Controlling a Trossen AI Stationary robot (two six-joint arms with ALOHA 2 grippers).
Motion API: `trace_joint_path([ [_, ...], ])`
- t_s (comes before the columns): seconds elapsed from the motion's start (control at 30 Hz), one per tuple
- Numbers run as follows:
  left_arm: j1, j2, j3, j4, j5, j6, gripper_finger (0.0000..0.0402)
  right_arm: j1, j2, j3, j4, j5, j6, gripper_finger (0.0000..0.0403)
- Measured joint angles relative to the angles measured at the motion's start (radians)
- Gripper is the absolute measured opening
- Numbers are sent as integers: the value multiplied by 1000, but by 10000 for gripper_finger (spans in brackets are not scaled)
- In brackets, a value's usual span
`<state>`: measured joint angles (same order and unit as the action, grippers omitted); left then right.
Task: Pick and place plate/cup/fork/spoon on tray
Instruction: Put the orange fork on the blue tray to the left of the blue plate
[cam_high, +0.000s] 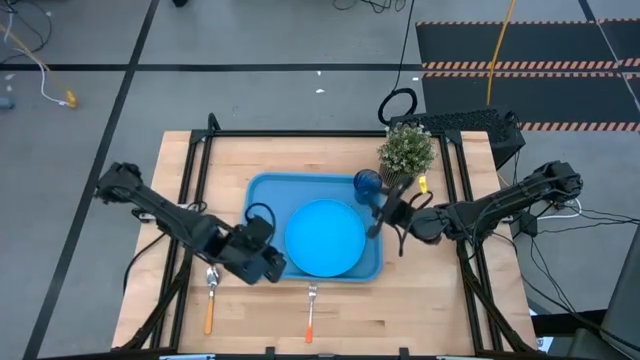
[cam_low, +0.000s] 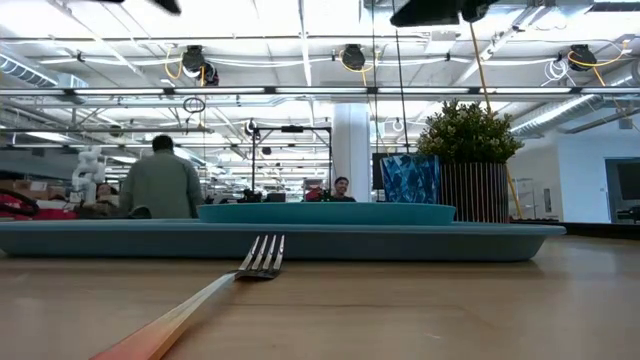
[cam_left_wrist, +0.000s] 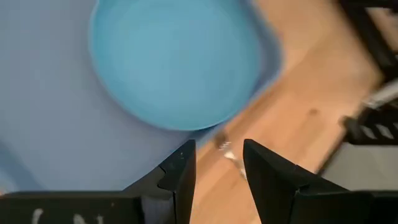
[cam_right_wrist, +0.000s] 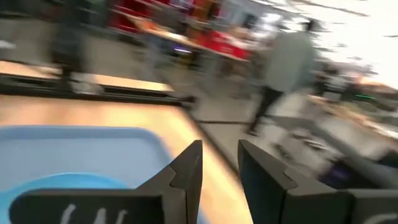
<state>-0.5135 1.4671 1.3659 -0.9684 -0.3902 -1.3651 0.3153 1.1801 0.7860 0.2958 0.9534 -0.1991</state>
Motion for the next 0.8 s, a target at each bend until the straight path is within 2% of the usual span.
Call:
trace_joint_path([
  [0.1, 5, 56, 1, -18, 22, -97, 136, -2, 0, 0, 9, 118, -27, 96],
  [0.2, 8, 119, 1, 22, 74, -166, 136, -9, 0, 1, 28, 149, -22, 96],
  [0.37, -2, 217, 1, 292, 107, -189, 133, -9, 0, 1, -16, 147, 10, 96],
  [0.5, -6, 271, 1, 445, 113, -209, 110, -6, -25, 1, -168, 150, 86, 96],
  [0.7, -17, 327, 1, 469, 213, -335, 83, -6, -120, 1, -448, 141, 317, 96],
  [0.8, -20, 347, 1, 482, 257, -392, 82, -2, -171, 1, -560, 67, 423, 96],
])
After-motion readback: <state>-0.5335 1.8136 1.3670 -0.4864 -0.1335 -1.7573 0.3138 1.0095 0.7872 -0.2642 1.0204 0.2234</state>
